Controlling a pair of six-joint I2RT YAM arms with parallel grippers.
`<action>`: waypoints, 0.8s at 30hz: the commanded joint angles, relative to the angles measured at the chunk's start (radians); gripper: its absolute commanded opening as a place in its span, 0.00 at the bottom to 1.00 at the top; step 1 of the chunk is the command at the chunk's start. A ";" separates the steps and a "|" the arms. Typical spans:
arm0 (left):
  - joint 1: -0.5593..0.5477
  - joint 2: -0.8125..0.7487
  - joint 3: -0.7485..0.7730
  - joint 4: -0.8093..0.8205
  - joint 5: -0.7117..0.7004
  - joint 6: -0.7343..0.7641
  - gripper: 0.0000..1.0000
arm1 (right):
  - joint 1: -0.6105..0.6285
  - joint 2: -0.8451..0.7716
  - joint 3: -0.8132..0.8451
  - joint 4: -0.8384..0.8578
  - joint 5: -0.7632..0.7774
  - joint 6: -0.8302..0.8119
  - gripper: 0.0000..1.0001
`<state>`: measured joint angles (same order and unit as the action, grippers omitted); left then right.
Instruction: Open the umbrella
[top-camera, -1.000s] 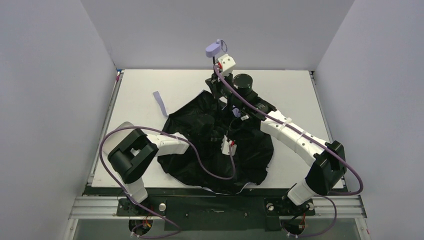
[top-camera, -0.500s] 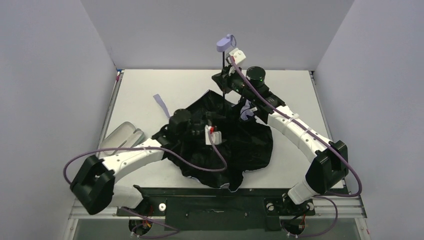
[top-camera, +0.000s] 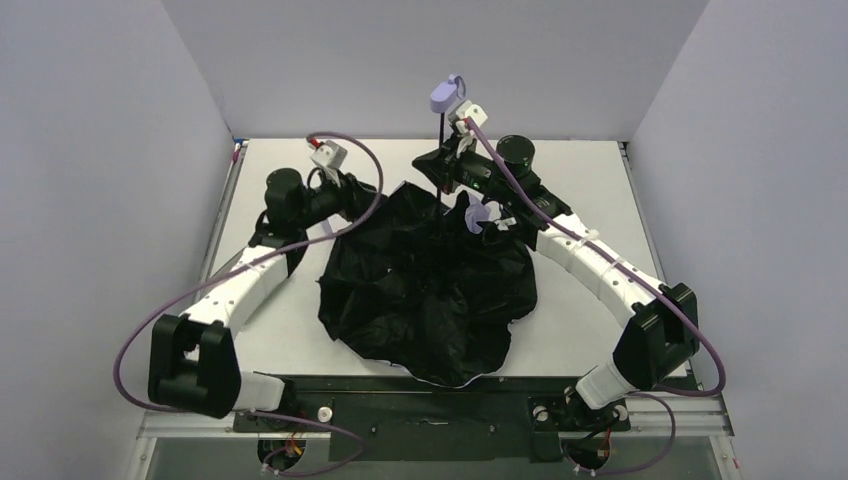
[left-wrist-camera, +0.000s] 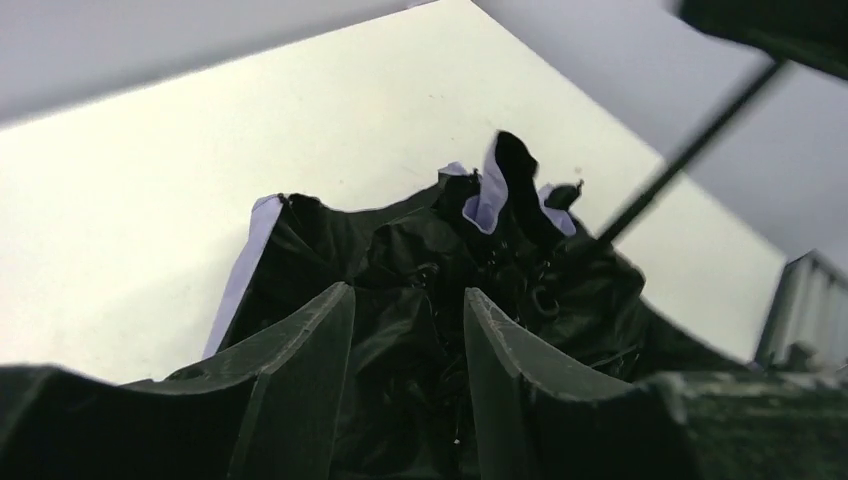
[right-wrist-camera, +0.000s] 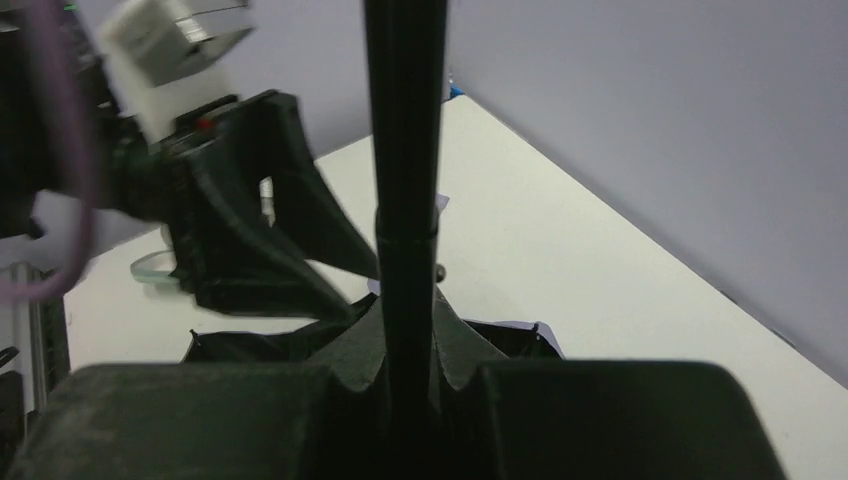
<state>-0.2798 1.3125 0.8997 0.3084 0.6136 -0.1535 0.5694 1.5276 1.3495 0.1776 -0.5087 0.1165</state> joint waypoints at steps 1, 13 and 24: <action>0.069 0.127 0.103 0.112 0.153 -0.501 0.40 | 0.020 -0.073 0.011 0.092 -0.110 -0.040 0.00; -0.083 0.326 0.100 0.274 0.183 -0.845 0.35 | 0.045 -0.085 0.046 0.052 -0.158 -0.107 0.00; -0.183 0.474 0.183 0.241 0.132 -0.855 0.36 | 0.073 -0.078 0.074 0.072 -0.177 -0.099 0.00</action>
<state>-0.4370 1.7512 0.9936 0.5049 0.7616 -1.0069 0.6270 1.5097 1.3548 0.1608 -0.6468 0.0273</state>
